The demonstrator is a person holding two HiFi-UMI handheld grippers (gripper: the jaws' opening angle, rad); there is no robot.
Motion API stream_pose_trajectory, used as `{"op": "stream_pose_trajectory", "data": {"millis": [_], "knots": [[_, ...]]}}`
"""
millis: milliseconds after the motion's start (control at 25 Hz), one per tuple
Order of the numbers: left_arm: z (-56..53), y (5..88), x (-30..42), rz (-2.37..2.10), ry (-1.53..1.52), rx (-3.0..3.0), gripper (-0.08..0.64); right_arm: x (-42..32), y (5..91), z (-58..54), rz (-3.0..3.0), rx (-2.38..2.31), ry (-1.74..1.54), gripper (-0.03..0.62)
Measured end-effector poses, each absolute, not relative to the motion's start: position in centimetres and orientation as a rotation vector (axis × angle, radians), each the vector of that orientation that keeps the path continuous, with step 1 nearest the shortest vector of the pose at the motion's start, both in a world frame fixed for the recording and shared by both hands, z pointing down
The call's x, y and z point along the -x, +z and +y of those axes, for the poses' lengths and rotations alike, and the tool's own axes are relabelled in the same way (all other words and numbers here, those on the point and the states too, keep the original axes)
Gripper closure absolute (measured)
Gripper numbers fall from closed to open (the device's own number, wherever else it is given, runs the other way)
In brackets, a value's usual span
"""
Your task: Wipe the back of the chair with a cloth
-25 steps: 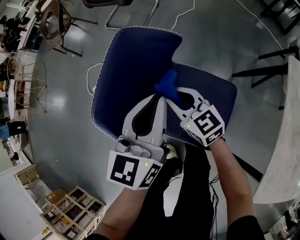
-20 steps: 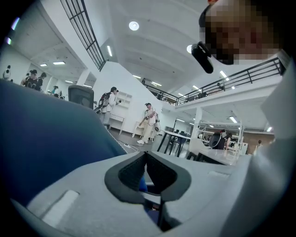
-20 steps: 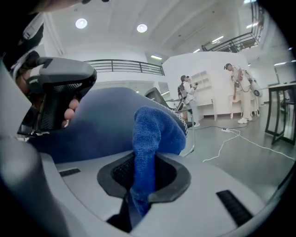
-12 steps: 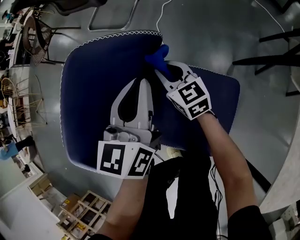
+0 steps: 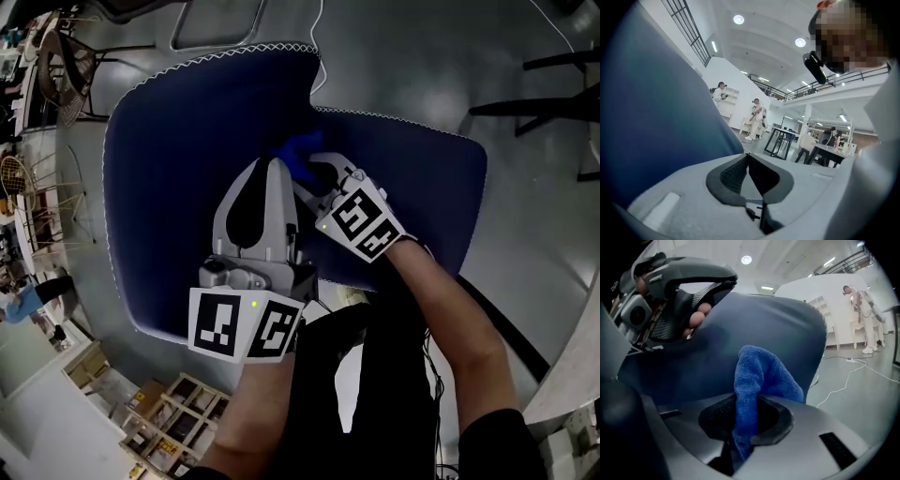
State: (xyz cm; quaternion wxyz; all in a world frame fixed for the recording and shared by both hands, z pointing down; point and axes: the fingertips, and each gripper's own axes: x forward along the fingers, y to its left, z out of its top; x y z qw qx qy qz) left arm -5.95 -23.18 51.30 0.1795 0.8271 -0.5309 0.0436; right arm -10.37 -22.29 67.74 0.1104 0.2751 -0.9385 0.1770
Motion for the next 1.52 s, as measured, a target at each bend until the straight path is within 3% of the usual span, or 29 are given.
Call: {"op": "stream_pose_trajectory", "data": {"millis": [760,1000,1200,1520], "knots": [[-12.6,50.9,6.2,-1.444,0.078,-2.359,0.540,16.4,68.2,-3.7,-2.797,-0.420,0.562,0.518],[-10.4,48.5,6.3,-1.415,0.082,-2.377,0.540,16.3,65.3,-0.1,-2.790,-0.327,0.707,0.518],[-8.2,44.0,6.8,-1.382,0.082,-2.392,0.541,16.1,61.5,2.6,-2.749,-0.320,0.799,0.518],[-4.2,33.4,7.7,-1.282,0.070,-2.476,0.540,10.8,47.9,-0.4,-2.719,-0.686,0.769,0.518]]}}
